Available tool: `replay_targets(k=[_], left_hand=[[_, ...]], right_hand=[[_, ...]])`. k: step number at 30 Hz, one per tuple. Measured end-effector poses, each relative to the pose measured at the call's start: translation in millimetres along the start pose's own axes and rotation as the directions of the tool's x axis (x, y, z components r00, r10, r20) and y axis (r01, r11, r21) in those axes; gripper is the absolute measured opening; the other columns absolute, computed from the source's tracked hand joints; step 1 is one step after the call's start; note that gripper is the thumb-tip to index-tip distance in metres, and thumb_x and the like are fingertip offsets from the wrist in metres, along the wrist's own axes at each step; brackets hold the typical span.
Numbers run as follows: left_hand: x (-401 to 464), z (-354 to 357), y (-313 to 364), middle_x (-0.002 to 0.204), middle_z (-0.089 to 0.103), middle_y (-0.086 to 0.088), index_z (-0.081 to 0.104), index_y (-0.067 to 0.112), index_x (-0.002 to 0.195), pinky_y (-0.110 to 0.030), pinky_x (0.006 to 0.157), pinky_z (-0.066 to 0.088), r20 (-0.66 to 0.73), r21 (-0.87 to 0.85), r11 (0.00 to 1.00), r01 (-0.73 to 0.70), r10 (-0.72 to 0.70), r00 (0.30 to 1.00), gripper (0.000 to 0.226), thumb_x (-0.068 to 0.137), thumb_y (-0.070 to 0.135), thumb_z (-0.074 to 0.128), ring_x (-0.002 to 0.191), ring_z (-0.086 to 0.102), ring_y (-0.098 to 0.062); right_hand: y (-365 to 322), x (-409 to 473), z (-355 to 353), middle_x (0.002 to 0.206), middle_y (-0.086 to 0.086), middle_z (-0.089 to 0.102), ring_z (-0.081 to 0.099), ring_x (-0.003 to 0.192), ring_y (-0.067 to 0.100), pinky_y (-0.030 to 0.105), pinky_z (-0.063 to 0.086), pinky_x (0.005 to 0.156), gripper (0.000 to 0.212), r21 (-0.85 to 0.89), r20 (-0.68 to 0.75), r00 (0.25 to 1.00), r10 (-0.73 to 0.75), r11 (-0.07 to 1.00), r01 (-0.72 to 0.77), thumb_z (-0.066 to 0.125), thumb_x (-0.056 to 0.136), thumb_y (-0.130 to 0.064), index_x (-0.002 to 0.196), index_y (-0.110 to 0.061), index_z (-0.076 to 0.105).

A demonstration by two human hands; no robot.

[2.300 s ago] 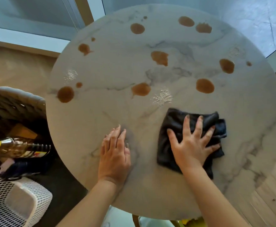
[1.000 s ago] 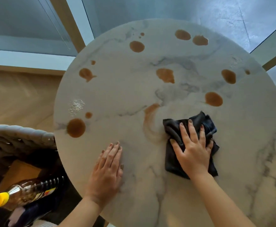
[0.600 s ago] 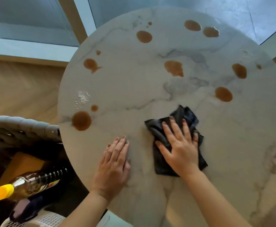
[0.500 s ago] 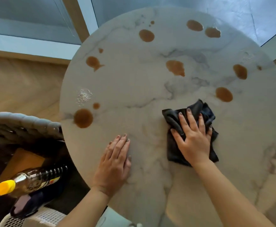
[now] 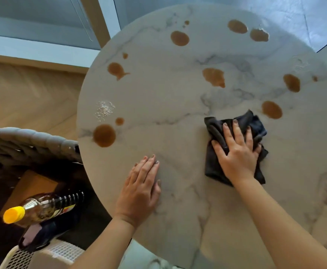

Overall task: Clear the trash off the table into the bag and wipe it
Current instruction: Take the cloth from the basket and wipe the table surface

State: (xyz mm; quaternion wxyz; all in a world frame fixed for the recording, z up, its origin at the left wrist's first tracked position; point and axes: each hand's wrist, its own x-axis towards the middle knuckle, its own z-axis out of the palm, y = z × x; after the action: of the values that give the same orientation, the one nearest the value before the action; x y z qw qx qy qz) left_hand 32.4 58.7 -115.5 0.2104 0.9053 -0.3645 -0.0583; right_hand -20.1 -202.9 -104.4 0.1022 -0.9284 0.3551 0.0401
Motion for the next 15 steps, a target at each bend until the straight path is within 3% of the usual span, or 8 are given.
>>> replay_targets(k=[3,7,10,12,15], left_hand=[[-1,2,0,0.138,0.047,-0.011,0.046,0.007,0.132,-0.031,0.113,0.017,-0.031,-0.004,1.0,-0.002,0.002,1.0,0.048,0.088,0.026,0.042,0.133,0.032,-0.021],[-5,4,-4,0.135,0.05,-0.011,0.052,0.004,0.127,-0.038,0.11,0.029,-0.106,-0.087,0.995,-0.047,0.038,0.994,0.041,0.088,0.016,0.046,0.132,0.037,-0.023],[-14,-2,-12,0.127,0.056,-0.013,0.062,0.003,0.114,-0.043,0.108,0.033,-0.287,-0.134,0.99,0.034,-0.071,0.955,0.033,0.085,0.006,0.048,0.125,0.045,-0.026],[-19,-9,-23,0.125,0.058,-0.012,0.063,0.004,0.111,-0.046,0.109,0.029,-0.38,-0.113,0.982,0.151,-0.183,0.907,0.031,0.085,0.005,0.046,0.123,0.046,-0.027],[-33,-13,-39,0.124,0.057,-0.015,0.062,0.003,0.112,-0.046,0.106,0.034,-0.44,-0.116,0.952,0.282,-0.304,0.845,0.03,0.086,0.005,0.047,0.12,0.047,-0.027]], right_hand=[[-49,44,4,0.156,-0.008,0.002,-0.004,0.142,0.033,0.065,0.003,0.108,0.068,0.038,-0.02,0.996,0.092,0.995,-0.091,0.029,0.088,-0.064,0.146,-0.032,0.016],[-108,2,24,0.156,-0.006,0.009,0.001,0.142,0.033,0.064,0.008,0.106,0.067,0.009,0.007,0.954,-0.3,0.954,0.3,0.03,0.087,-0.064,0.145,-0.032,0.019],[-63,-59,27,0.151,-0.005,0.027,0.02,0.14,0.03,0.063,0.021,0.105,0.062,-0.02,-0.013,0.897,-0.441,0.897,0.441,0.033,0.086,-0.062,0.14,-0.031,0.036],[-26,-61,19,0.151,-0.005,0.029,0.022,0.14,0.029,0.063,0.022,0.105,0.062,-0.04,-0.013,0.917,-0.398,0.917,0.398,0.032,0.085,-0.061,0.139,-0.031,0.038],[-32,-10,8,0.155,-0.005,0.016,0.008,0.142,0.032,0.065,0.011,0.107,0.064,0.001,-0.005,0.994,-0.113,0.994,0.113,0.031,0.087,-0.062,0.144,-0.032,0.028]])
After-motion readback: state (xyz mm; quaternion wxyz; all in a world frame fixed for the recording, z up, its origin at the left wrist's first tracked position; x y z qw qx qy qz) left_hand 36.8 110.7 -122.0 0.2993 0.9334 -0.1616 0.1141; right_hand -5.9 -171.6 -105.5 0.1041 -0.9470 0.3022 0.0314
